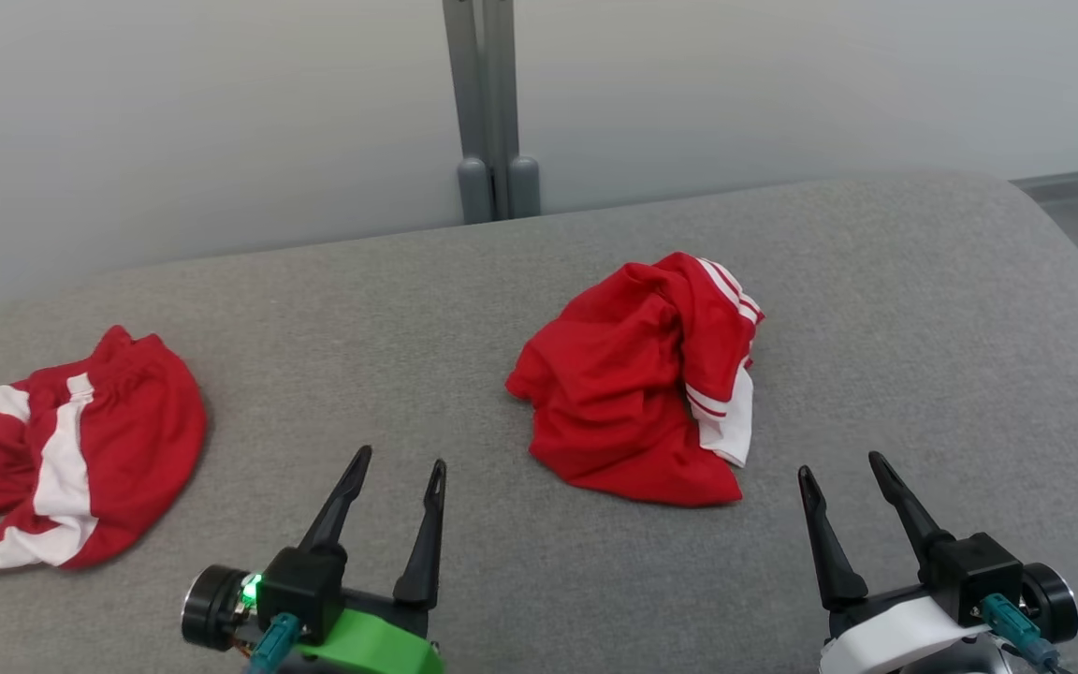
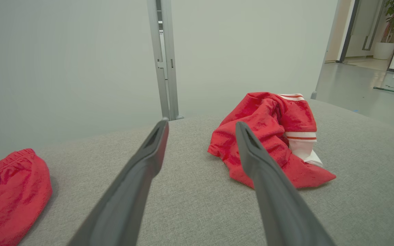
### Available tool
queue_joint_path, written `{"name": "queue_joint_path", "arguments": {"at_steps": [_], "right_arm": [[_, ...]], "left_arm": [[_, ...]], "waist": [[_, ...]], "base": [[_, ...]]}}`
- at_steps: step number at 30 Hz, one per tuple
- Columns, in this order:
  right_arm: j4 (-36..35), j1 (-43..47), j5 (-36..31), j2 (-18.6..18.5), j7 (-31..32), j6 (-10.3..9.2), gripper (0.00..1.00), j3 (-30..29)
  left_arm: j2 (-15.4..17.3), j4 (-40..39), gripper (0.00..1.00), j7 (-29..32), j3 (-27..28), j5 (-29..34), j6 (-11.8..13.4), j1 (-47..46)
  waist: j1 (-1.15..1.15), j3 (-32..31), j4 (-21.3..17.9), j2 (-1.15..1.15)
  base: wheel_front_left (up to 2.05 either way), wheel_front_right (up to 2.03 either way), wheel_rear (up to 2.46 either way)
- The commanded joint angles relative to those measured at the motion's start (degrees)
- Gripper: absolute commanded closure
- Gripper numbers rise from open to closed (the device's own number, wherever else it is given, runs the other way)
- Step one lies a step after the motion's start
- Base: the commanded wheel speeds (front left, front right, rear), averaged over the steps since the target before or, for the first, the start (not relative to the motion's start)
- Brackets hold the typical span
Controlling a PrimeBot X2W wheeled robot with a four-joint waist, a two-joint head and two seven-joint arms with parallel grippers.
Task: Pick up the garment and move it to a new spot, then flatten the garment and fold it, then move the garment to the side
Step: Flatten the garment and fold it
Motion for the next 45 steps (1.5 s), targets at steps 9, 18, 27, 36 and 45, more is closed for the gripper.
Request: {"name": "queue_joint_path", "arguments": {"at_steps": [9, 18, 27, 36, 45], "right_arm": [[-1.7, -4.3, 0.2, -0.1, 0.0, -0.03, 0.0, -1.5], [-2.9, -8.5, 1.8, -0.1, 0.0, -0.03, 0.0, -1.8], [-3.1, -11.0, 3.7, -0.1, 0.0, -0.03, 0.0, -1.1], [-3.0, -12.0, 4.5, -0.1, 0.0, -0.03, 0.0, -1.0], [-2.3, -12.4, 5.3, -0.1, 0.0, -0.03, 0.0, -0.4]], "left_arm": [[0.1, 5.8, 0.0, 0.0, -10.7, -2.3, -2.1, -14.3], [0.2, 17.3, 0.0, 0.1, -24.7, -6.4, -2.6, -29.6], [0.2, 25.0, 0.0, 2.4, -33.7, -14.3, 7.0, -38.1], [0.2, 26.9, 0.0, 1.6, -38.6, -20.3, 13.5, -42.8], [0.2, 27.2, 1.0, -0.1, -37.9, -24.0, 15.5, -45.9]], "waist": [[0.0, 12.5, -10.4, 0.0], [0.0, 21.6, -13.7, 0.0], [0.0, 25.7, -16.0, 0.0], [0.0, 27.2, -16.7, 0.0], [0.0, 26.5, -16.4, 0.0]], "base": [[0.0, 0.0, 0.0], [0.0, 0.0, 0.0], [0.0, 0.0, 0.0], [0.0, 0.0, 0.0], [0.0, 0.0, 0.0]]}}
